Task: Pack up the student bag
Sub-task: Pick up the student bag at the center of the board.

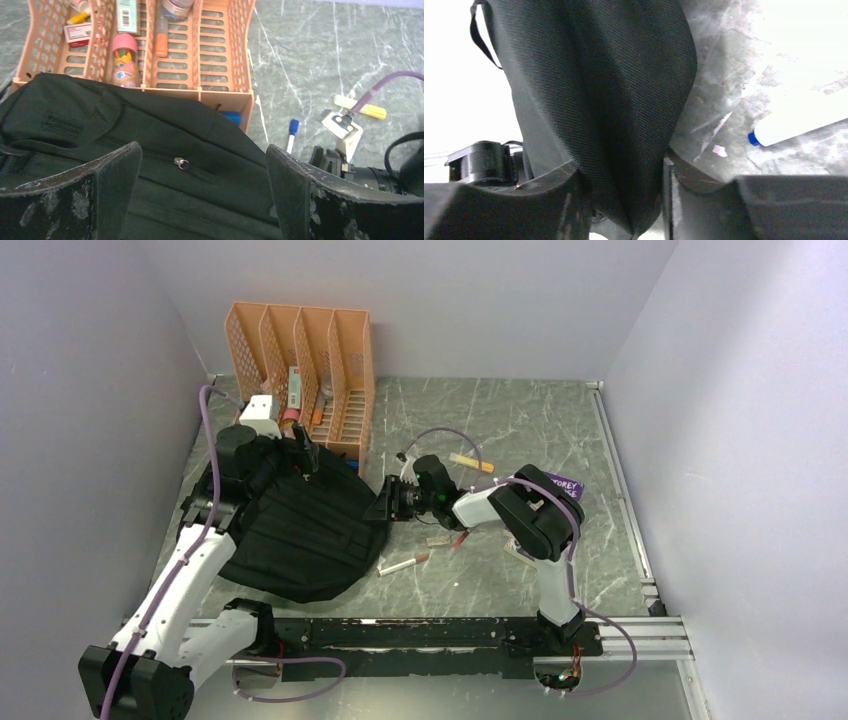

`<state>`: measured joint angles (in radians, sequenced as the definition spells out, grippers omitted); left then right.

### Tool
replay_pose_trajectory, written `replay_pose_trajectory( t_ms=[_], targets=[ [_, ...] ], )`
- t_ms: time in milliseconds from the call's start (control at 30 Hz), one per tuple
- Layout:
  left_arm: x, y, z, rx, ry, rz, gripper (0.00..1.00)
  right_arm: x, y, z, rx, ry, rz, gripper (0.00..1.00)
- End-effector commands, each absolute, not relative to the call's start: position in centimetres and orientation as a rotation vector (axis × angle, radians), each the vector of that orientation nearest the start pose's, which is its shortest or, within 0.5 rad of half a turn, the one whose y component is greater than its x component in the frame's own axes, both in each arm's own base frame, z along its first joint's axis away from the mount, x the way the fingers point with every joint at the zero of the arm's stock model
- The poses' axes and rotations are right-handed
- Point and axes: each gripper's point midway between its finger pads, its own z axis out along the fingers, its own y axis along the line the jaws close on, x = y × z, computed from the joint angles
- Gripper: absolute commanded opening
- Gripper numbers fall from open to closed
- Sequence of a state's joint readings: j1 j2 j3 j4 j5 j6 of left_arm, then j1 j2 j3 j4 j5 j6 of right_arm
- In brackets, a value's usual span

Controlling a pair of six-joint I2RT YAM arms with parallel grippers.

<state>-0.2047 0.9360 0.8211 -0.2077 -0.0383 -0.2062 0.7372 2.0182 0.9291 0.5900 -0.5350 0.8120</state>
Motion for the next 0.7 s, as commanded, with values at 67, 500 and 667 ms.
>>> replay_pose_trajectory(
  t_ms=[67, 500, 667],
  targets=[
    [31.0, -9.5, 22.8, 0.007, 1.957, -0.314, 0.98, 26.5, 41.3, 7.2, -0.406, 2.216, 1.499, 0.31],
    [25.5, -11.5, 23.4, 0.070, 2.054, -0.307, 0.98, 27.9, 43.1, 19.0, -0.373, 2.022, 1.633, 0.00],
    [23.9, -12.8, 22.7, 0.106, 2.095, -0.331, 0.98, 29.1, 44.1, 20.9, -0.246, 2.051, 1.693, 0.00]
  ],
)
